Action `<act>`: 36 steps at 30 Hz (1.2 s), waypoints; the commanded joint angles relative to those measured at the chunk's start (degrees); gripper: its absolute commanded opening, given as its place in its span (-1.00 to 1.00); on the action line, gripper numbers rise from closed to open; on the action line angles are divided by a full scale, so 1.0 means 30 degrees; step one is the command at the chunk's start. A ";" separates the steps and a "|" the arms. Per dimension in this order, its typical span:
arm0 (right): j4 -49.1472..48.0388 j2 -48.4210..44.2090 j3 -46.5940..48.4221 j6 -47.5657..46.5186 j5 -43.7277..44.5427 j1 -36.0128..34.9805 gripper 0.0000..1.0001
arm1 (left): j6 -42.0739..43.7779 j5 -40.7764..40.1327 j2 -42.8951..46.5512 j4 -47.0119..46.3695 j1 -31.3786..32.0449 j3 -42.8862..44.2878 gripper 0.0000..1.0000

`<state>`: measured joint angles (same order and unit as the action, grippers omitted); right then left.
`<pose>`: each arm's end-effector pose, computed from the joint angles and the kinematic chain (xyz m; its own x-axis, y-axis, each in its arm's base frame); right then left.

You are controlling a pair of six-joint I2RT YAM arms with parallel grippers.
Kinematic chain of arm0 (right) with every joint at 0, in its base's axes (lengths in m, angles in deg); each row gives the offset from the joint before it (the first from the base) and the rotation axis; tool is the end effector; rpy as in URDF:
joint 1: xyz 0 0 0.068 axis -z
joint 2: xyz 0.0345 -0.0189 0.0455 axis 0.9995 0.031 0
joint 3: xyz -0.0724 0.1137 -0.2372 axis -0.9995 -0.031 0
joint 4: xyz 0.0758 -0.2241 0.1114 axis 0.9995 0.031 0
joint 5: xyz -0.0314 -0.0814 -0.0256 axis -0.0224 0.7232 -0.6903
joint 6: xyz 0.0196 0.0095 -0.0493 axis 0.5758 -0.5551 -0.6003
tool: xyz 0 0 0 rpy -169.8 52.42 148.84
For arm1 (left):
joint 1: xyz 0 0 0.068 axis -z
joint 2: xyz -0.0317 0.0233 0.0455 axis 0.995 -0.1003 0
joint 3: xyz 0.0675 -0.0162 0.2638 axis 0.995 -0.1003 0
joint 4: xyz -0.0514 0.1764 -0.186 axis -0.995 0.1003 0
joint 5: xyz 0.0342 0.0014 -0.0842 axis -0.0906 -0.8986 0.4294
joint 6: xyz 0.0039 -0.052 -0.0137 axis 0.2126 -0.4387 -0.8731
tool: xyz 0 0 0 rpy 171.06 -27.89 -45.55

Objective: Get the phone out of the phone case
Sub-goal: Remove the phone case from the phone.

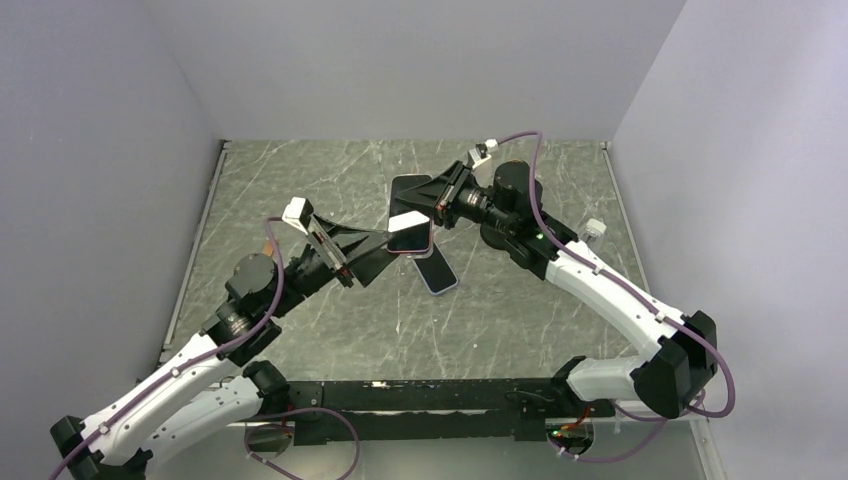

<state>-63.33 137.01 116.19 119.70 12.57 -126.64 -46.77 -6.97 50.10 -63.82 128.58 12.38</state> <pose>0.2279 0.1972 0.3826 -0.8619 0.4923 -0.1216 -0.0742 0.1147 0.9906 0.1129 -0.1171 0.3613 -0.7912 -0.6116 -0.0018 0.1157 -0.1467 -0.9824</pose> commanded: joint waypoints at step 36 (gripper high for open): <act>-0.8665 -0.2085 -0.2020 -0.2869 -0.8825 0.0254 0.56 | 0.0320 0.2047 -0.2050 -0.1115 -0.2790 0.2417 -1.00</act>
<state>-78.19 134.04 110.82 111.44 -7.36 -126.12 -43.12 1.23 42.21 -63.91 121.74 16.44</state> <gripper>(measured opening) 0.765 0.074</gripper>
